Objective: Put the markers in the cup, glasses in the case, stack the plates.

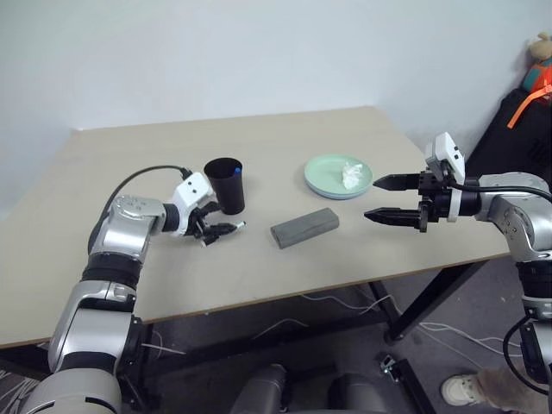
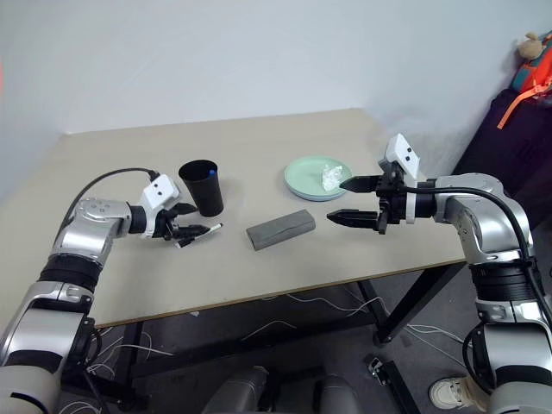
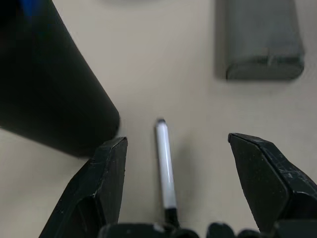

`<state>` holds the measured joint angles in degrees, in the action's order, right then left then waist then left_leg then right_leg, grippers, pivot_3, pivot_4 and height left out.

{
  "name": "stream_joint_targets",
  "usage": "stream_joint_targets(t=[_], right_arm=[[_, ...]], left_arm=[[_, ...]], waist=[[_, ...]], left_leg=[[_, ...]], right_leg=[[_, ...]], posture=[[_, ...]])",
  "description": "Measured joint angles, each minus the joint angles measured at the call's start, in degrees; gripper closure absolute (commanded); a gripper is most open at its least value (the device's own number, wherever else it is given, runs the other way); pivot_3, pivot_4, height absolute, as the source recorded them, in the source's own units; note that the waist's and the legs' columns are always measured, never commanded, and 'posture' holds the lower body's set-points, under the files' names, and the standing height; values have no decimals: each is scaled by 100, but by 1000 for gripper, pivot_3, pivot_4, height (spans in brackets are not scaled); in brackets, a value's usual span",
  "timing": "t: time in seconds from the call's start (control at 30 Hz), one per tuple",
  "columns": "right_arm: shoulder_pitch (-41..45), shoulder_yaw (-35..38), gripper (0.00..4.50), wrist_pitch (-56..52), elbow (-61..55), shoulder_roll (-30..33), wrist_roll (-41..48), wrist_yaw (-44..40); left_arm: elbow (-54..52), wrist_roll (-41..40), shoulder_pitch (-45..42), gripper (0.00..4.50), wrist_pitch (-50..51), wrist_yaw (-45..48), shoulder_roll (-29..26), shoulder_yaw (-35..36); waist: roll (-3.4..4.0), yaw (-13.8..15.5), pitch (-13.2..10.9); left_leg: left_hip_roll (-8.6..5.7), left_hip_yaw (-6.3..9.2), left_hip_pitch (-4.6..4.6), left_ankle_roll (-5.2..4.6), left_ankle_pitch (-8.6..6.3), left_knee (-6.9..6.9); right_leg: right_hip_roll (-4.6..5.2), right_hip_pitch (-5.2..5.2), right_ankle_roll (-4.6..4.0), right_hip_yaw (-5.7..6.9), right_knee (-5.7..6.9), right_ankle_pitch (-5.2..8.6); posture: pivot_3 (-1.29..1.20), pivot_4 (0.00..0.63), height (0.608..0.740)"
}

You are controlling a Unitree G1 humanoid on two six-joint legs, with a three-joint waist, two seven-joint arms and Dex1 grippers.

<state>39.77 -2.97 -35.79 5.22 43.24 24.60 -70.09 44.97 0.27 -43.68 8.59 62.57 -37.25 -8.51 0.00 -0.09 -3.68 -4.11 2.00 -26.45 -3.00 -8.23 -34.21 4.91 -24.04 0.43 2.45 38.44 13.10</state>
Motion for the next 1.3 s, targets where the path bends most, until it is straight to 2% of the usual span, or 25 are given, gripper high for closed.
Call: stream_joint_targets(t=[0.2,0.3,0.57,0.73,0.83,0.93,1.07,1.2,1.3], right_arm=[[-14,0,0,0,-16,-2,4,34],[-18,0,0,0,-29,-11,8,44],[-37,0,0,0,-51,-12,10,52],[-45,0,0,0,-56,-11,10,50],[-46,0,0,0,-59,-12,10,49],[-50,0,0,-1,-72,-14,11,47],[-67,0,0,-18,-99,-6,12,46],[-75,1,0,-34,-101,-6,12,49],[-75,0,0,-37,-106,-18,11,52]], left_arm=[[939,258,-89,1076,-380,-288,234,-28],[1247,362,-259,1640,-567,-418,302,-28],[1655,494,-418,4487,-743,-510,434,-29],[1658,589,-438,4487,-799,-485,428,-29],[1475,478,-404,4487,-768,-147,426,36],[764,-41,-299,4487,-341,517,417,270],[-812,-1240,-198,4487,965,1246,428,806],[-1024,-1735,-902,4487,1313,458,621,1487],[-462,-1720,-1427,4487,917,-396,778,1787]], waist=[[-2,25,0],[-3,43,1],[-3,37,1],[-3,32,2],[-3,32,2],[-4,39,1],[-5,24,0],[-5,26,0],[-2,29,2]], left_leg=[[0,2,-4,-33,22,-8],[-2,-1,-5,-35,23,-9],[0,2,-5,-36,23,-12],[3,3,-5,-36,23,-12],[3,2,-6,-36,23,-12],[3,0,-12,-36,23,-12],[3,8,-12,-39,25,-13],[3,18,-6,-71,48,-26],[2,18,4,-74,50,-50]], right_leg=[[-6,-9,2,2,-3,0],[-2,-6,5,3,-7,-1],[1,-4,7,5,-7,-8],[3,-5,5,7,-6,-11],[3,-7,5,8,-7,-12],[7,-7,5,9,-9,-12],[-2,-6,6,8,-23,-12],[-13,2,13,8,-23,-13],[-21,20,23,10,-23,-14]], posture=[[0,0,725],[0,0,725],[0,0,725],[0,0,725],[0,0,725],[0,0,725],[0,0,725],[0,0,725],[0,0,725]])
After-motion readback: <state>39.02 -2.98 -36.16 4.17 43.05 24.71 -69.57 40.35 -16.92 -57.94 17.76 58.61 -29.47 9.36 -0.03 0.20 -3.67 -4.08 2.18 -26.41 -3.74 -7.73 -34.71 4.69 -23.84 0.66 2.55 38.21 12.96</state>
